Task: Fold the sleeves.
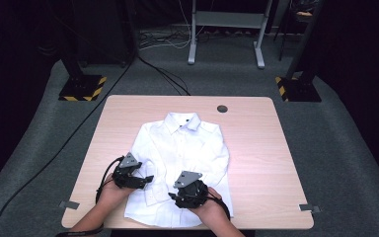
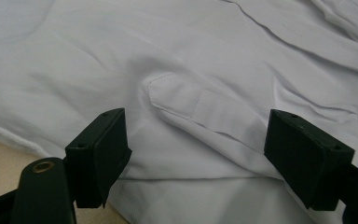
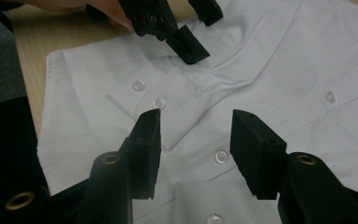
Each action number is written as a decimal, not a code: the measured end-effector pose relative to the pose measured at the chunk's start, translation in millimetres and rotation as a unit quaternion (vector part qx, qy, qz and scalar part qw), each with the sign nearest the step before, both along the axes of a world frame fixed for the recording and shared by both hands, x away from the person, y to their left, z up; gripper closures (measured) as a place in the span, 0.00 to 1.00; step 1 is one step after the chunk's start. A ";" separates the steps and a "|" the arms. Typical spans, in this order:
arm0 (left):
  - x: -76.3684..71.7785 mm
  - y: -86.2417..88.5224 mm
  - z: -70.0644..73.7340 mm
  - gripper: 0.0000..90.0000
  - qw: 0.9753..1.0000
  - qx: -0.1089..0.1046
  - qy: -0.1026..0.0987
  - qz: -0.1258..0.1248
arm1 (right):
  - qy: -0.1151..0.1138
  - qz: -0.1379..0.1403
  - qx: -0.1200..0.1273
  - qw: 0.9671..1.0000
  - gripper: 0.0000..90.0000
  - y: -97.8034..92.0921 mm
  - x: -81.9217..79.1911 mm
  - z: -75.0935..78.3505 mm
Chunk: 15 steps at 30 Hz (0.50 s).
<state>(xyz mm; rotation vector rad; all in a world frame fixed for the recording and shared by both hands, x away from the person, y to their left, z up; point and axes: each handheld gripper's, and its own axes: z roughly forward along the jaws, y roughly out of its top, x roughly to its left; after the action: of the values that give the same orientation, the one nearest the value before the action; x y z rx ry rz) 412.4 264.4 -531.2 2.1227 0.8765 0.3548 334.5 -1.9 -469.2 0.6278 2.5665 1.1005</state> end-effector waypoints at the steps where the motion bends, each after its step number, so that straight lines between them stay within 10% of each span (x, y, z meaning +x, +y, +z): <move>1: 0.0 0.0 0.0 0.23 1.000 0.000 0.000 0.000 | 0.001 0.000 0.008 1.000 0.58 -0.9 -1.0 2.5; 6: 0.0 -0.1 0.0 0.23 1.000 0.000 0.000 0.000 | -0.014 -0.018 0.023 0.999 0.55 -15.9 2.9 12.7; 15: 0.1 0.0 0.0 0.23 1.000 0.000 0.001 0.000 | 0.043 -0.045 0.004 0.998 0.51 -51.7 28.9 -22.0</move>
<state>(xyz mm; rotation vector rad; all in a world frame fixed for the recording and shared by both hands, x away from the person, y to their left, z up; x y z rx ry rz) 412.5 264.3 -531.1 2.1230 0.8776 0.3540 363.4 -53.6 -491.3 0.8010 2.5794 1.0766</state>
